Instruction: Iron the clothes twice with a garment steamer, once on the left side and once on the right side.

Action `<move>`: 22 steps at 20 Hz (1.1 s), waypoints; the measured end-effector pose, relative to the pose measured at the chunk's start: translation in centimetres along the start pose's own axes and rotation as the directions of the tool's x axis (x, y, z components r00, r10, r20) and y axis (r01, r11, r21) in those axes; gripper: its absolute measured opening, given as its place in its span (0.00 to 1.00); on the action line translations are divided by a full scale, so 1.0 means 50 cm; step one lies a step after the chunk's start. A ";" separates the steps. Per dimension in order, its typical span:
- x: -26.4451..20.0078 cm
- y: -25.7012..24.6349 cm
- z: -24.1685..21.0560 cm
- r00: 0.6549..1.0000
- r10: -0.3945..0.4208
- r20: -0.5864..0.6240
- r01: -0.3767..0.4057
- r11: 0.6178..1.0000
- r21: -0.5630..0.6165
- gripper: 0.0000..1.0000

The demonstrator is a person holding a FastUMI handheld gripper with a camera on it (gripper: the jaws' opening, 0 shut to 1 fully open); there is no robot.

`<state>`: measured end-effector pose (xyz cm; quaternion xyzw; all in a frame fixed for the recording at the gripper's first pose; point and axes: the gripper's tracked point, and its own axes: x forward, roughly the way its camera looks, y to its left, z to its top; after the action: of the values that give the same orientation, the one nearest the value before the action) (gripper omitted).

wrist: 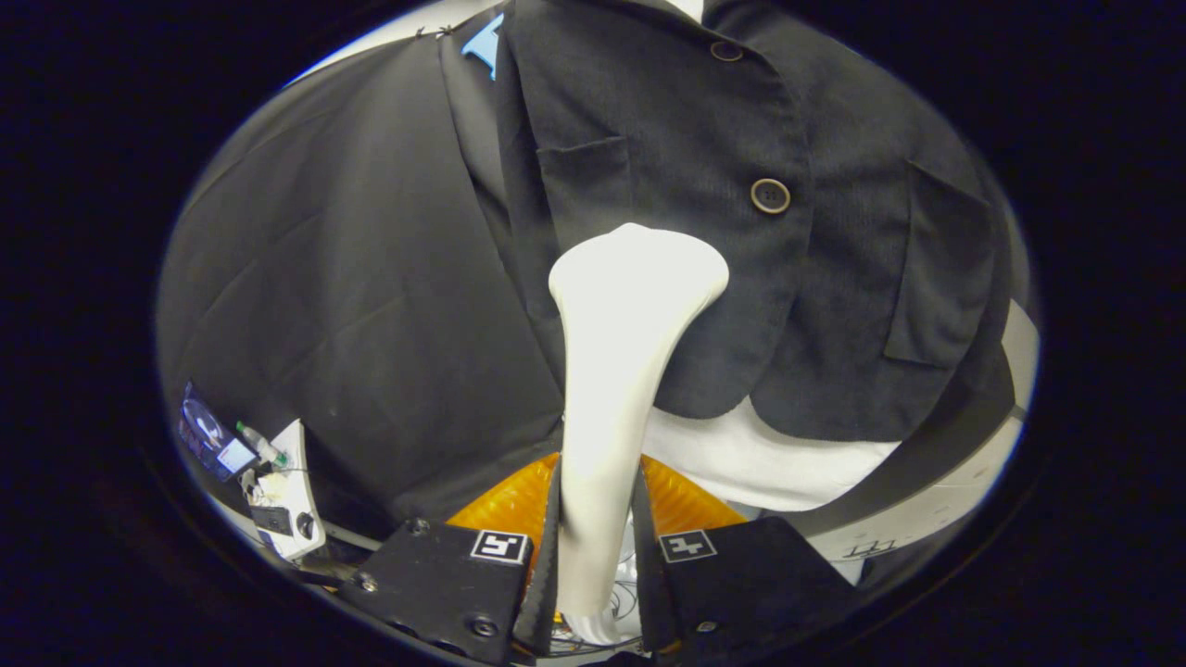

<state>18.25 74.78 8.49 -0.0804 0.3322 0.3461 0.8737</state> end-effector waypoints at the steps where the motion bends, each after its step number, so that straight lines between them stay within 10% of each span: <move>1: -0.001 0.000 -0.002 1.000 0.000 0.001 0.000 1.000 0.000 0.38; 22: 0.000 -0.008 0.005 0.990 -0.134 0.052 0.125 0.982 0.144 0.38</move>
<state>18.62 74.56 8.65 -0.0293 0.3227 0.2666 0.9077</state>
